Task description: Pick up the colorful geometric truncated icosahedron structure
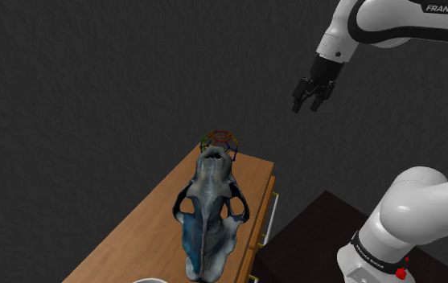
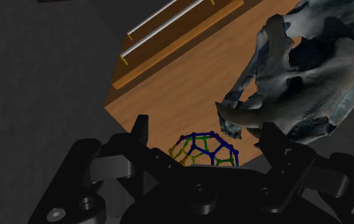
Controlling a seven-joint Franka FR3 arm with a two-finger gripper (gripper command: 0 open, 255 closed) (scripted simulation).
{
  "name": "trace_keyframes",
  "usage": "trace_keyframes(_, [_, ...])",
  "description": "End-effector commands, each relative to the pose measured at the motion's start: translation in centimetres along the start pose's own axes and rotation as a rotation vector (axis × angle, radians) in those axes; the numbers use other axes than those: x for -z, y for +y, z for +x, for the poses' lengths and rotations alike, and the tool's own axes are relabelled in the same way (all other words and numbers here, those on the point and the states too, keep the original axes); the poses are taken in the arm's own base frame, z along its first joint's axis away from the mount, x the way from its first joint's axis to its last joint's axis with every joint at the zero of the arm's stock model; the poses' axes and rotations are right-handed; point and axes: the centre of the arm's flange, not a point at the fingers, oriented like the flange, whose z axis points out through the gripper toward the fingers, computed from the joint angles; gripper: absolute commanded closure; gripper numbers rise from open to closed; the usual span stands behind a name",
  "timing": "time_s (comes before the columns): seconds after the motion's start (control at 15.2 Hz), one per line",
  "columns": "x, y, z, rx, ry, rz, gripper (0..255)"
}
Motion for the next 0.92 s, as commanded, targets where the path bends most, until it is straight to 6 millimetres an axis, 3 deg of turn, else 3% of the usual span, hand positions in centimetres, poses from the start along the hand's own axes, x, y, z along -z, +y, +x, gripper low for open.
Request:
trace_keyframes(0.0, [0.0, 0.0, 0.0, 0.0, 0.0, 0.0, 0])
trace_keyframes(0.86, [-9.7, -4.3, 16.0, -0.085, -0.135, -0.067, 0])
